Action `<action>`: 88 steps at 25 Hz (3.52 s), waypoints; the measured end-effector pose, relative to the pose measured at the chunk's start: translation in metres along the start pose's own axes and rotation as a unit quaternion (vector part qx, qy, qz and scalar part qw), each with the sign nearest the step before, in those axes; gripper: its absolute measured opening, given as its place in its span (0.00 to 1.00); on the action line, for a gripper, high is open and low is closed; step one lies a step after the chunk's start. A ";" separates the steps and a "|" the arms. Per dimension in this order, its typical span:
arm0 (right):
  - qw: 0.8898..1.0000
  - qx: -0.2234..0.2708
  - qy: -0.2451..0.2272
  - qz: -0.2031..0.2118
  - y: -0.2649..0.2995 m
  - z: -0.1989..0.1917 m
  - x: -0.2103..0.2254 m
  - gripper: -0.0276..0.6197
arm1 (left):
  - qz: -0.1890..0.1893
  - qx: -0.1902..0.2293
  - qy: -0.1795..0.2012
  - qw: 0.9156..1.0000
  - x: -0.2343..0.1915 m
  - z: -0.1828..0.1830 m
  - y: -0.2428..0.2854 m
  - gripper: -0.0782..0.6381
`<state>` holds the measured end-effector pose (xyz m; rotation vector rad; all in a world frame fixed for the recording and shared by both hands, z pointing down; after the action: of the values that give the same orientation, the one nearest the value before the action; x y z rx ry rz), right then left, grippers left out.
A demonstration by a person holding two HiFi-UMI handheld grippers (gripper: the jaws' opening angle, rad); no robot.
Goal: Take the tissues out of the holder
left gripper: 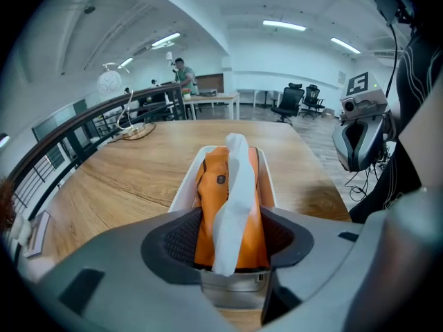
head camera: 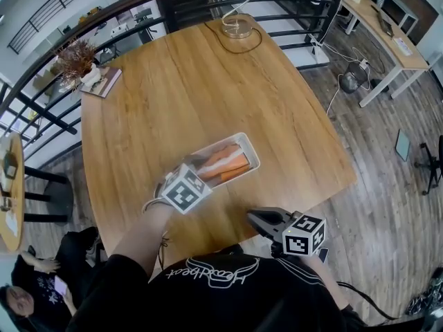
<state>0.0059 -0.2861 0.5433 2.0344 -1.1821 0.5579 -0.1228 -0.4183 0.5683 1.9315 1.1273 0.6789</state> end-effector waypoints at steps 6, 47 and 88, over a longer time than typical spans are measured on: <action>1.000 -0.002 0.000 0.000 0.001 0.003 0.003 0.07 | 0.000 -0.002 -0.001 1.000 0.000 0.000 0.000 0.44; 0.997 0.008 -0.082 -0.008 -0.102 -0.016 -0.065 0.07 | 0.099 0.183 -0.128 0.970 0.114 0.049 -0.163 0.44; 0.967 0.079 -0.241 0.016 -0.308 -0.158 -0.261 0.07 | 0.076 0.355 -0.212 0.907 0.501 0.009 -0.288 0.44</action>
<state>0.1442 0.0833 0.3635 2.3731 -1.4901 0.1740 -0.0182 0.1077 0.3528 2.6281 1.0195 -0.1341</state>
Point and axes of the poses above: the fingertips, and each gripper's own axes: y forward along the fingers, x to its right, z out of its top, the point moved 4 cm from there along -y, backward along the fingers, and after that the axes turned 3 degrees about -x, right-handed, at the moved point
